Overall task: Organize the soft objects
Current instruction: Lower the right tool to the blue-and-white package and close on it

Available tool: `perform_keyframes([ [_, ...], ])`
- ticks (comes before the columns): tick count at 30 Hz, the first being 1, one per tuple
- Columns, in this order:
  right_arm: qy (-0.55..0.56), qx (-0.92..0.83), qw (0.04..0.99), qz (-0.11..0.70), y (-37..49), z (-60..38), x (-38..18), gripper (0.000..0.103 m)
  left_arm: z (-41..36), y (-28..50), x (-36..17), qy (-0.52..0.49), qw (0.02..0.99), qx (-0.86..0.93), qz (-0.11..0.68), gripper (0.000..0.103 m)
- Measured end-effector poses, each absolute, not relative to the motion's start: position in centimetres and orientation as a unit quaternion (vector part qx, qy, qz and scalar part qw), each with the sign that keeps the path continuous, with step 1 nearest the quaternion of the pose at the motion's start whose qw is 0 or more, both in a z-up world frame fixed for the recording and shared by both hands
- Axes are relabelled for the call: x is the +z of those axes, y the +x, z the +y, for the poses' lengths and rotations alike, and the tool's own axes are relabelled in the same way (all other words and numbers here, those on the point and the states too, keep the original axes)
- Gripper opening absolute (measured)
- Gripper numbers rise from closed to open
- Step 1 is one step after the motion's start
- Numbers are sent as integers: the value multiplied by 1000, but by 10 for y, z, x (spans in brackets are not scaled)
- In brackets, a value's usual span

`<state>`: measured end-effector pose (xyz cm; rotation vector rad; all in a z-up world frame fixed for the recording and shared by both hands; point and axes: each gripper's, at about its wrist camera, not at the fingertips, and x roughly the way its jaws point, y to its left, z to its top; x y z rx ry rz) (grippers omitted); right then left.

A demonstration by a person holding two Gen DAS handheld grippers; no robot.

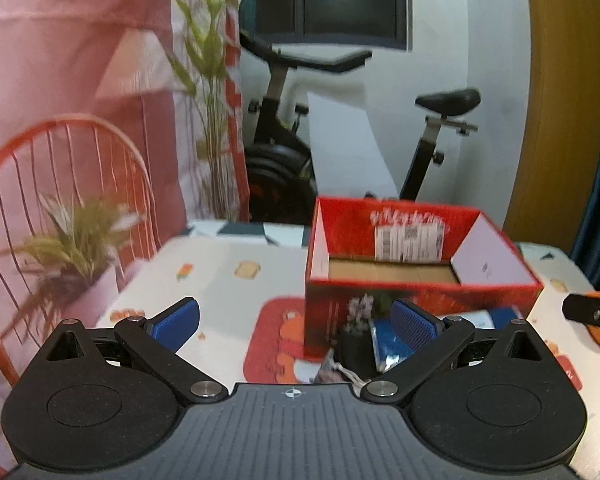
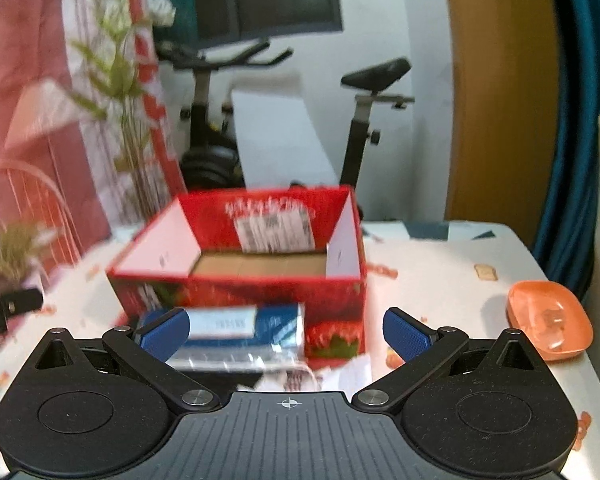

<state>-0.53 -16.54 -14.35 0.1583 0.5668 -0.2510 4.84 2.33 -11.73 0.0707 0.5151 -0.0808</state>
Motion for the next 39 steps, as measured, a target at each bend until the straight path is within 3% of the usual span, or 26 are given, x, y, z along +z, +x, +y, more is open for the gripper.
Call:
perform_keyframes([
  [6,70,-132,936,317,11,-171,-166,102,24,65,-141,32,956,-53,287,96],
  [14,85,-112,929,343,44,-198,-180,80,16,103,-154,33,946,-75,315,67],
  [20,103,-90,924,358,74,-207,-182,72,10,135,-159,8,937,-101,336,61],
  [31,139,-69,918,365,94,-223,-193,68,2,160,-178,-4,915,-126,383,57],
  [33,142,-65,916,369,97,-223,-195,60,0,165,-181,-8,912,-133,389,57],
  [35,149,-57,912,378,101,-224,-198,44,-4,167,-184,-9,909,-138,394,57],
  [38,160,-38,906,389,102,-224,-204,31,-8,170,-190,-15,902,-147,405,57],
  [39,159,-34,906,392,102,-224,-205,31,-9,171,-193,-17,899,-149,411,57],
])
